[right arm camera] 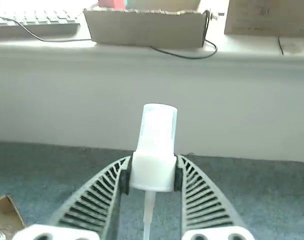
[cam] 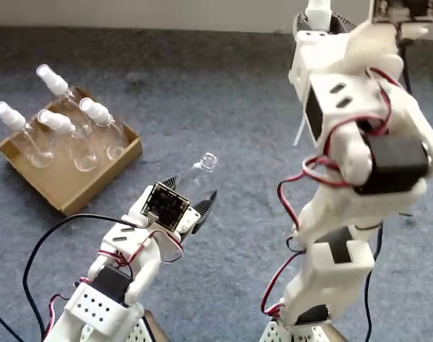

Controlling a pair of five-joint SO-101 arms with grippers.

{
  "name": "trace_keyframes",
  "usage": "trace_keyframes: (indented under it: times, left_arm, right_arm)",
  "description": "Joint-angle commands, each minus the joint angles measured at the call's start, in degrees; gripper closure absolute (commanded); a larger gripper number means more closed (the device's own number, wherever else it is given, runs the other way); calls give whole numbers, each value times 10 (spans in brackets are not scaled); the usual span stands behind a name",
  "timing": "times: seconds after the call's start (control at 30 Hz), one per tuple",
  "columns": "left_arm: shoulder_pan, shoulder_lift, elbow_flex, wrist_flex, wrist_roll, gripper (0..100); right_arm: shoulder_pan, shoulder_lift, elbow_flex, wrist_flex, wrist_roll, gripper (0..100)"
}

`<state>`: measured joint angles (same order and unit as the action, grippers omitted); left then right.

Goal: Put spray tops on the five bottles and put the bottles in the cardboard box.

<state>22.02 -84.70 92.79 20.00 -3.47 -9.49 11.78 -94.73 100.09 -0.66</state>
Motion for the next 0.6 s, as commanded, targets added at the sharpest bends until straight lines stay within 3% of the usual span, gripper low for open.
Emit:
trace_keyframes:
  times: [0.0,0.23,0.57]
  left_arm:
    - [6,-7,-12,-15,-5,926]
    - [6,-7,-12,-16,-5,926]
    - [8,-7,-11,-16,-5,926]
  right_arm:
    - [-24,-65,-54,14,2,950]
    - [-22,-133,-32,14,2,950]
    - [-25,-300,211,12,3,950]
